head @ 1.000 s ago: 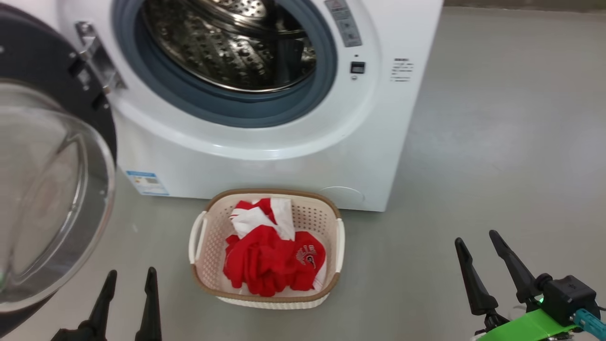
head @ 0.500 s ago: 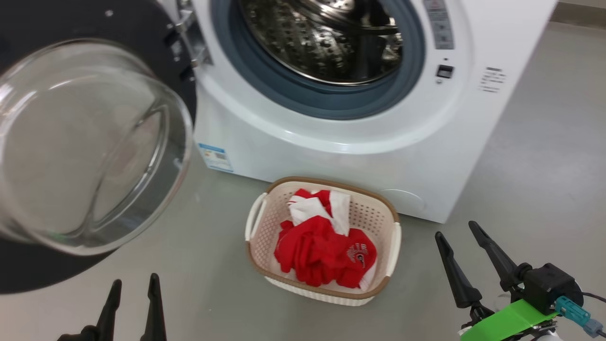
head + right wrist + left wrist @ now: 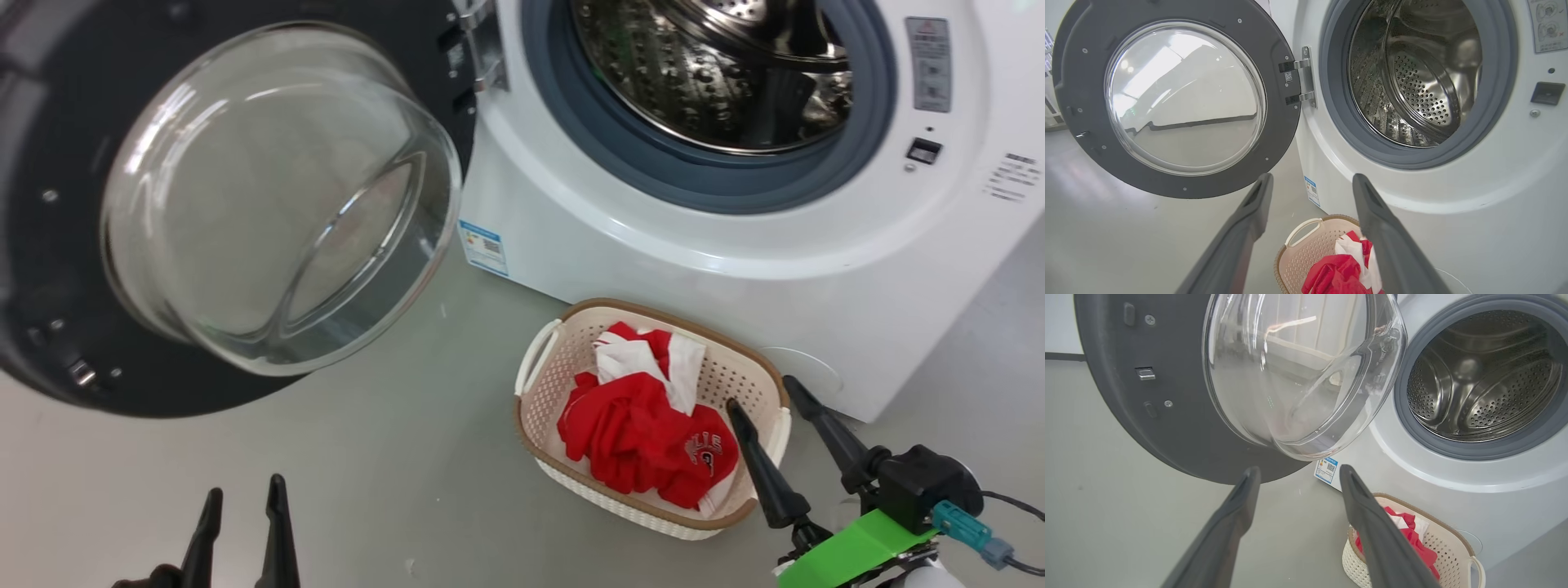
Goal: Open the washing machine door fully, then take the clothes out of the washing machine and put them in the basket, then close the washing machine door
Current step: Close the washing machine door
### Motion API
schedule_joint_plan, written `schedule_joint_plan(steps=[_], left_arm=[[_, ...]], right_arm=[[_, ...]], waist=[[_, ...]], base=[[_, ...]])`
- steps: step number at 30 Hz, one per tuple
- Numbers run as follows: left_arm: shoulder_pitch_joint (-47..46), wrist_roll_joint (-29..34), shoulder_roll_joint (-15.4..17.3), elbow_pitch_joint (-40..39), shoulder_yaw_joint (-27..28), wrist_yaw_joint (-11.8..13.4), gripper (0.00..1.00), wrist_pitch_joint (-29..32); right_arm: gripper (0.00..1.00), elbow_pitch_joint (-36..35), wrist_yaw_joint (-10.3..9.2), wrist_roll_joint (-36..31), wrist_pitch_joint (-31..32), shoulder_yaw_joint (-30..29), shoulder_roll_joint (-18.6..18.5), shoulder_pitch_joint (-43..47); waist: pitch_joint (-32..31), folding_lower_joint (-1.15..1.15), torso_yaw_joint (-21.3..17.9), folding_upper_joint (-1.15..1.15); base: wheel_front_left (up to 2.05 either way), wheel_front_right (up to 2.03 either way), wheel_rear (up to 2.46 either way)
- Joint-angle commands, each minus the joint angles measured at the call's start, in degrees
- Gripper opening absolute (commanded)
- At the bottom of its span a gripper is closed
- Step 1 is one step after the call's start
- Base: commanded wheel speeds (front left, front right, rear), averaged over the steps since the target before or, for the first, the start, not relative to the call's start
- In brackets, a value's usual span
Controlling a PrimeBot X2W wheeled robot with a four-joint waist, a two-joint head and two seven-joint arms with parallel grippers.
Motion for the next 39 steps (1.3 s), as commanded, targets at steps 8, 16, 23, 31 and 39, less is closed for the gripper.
schedule_joint_plan(steps=[8, 16, 23, 31, 39], left_arm=[[1.7, -2.0, 0.4, -3.9, 1.9, 2.2, 1.0, -0.3], [2.1, -2.7, 0.4, -5.4, 1.5, 2.5, 1.0, -0.3], [-1.3, -5.2, 0.4, -11.6, 4.9, -1.1, 0.0, -0.3], [-12.4, -0.2, 0.4, -26.8, 18.4, -6.7, 0.0, -0.3], [-26.8, -0.2, 9.2, -23.3, 26.2, -8.0, 0.0, -0.3]], right_arm=[[1.0, 0.1, 0.36, 0.6, -0.4, 4.4, -1.1, -4.3], [1.0, 0.6, 0.36, 1.3, -0.4, 5.0, -1.3, -4.7], [1.0, 0.0, 0.36, 0.9, -0.4, 4.1, -0.8, -3.3], [1.0, -0.8, 0.36, 0.3, -0.4, 2.8, -0.4, -2.0], [1.0, -1.1, 0.36, -0.1, -0.4, 2.5, -0.5, -2.3]], waist=[[0.9, 0.0, 2.4, 0.0], [0.4, 0.0, 2.3, 0.0], [0.5, 0.0, 2.2, 0.0], [1.2, 0.0, 2.1, 0.0], [2.7, 0.0, 1.5, 0.0]], base=[[0.0, 0.0, 0.0], [0.0, 0.0, 0.0], [0.0, 0.0, 0.0], [0.0, 0.0, 0.0], [0.0, 0.0, 0.0]])
